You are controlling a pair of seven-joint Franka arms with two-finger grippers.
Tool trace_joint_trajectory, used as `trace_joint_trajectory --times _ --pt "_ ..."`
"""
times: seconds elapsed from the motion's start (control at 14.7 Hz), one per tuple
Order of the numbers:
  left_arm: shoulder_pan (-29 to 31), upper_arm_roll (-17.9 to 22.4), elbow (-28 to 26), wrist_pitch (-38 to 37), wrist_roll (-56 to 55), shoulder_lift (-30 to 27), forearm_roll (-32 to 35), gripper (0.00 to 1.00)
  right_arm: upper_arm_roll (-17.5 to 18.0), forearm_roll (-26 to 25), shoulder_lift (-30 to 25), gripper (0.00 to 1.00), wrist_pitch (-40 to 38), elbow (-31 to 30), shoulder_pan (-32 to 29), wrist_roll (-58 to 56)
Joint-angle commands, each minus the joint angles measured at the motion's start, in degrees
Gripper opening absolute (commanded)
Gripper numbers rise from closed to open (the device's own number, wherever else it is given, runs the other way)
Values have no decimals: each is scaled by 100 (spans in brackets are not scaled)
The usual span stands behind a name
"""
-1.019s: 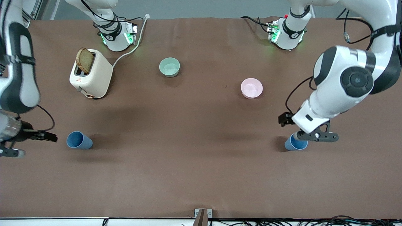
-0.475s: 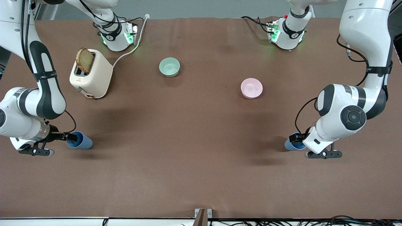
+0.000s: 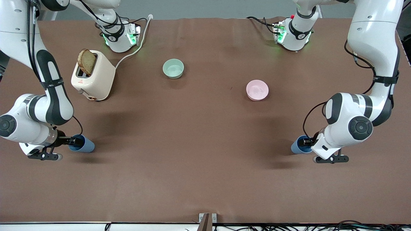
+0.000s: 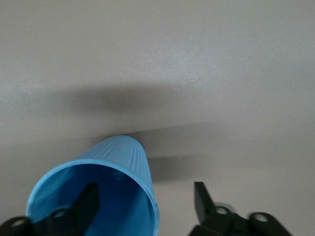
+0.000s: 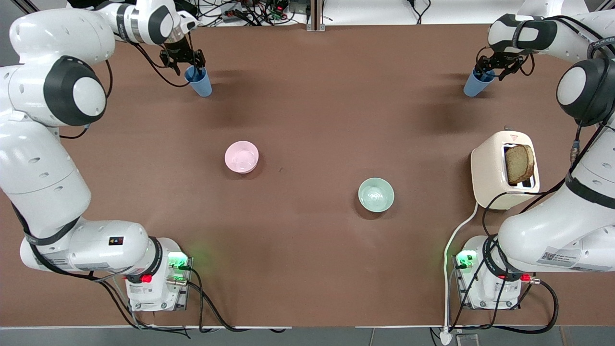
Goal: Stack blue cups with both arms
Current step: 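Close the right gripper on one blue cup while the left gripper grasps the other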
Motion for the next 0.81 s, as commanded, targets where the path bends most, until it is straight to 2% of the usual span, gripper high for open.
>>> trace_joint_trajectory --times 0.0,0.07,0.14,0.2,0.34,0.41,0.54,0.75 --pt "14 -32 19 53 26 99 107 51 44 57 -41 42 56 -84 -43 -101" --pt "14 -32 19 53 17 108 107 41 45 66 -41 21 56 -66 -52 -101" --pt "14 -32 19 44 -18 108 72 32 53 101 -41 5 56 -49 -60 -93" --pt "-3 -41 19 52 -70 108 45 22 45 223 -50 1 48 -22 -78 -93" --pt "-56 -49 28 44 -106 99 -42 6 45 391 -50 1 4 109 -96 -197" --pt "-74 -41 28 44 -106 73 -139 3 45 391 -50 1 -14 223 -96 -215" --pt "-100 -102 37 -9 -115 -14 -341 0 53 391 -59 1 -310 547 -61 -216" --pt "-100 -628 107 -175 -700 -234 -491 0 53 505 -59 1 -1216 1321 1 -180"
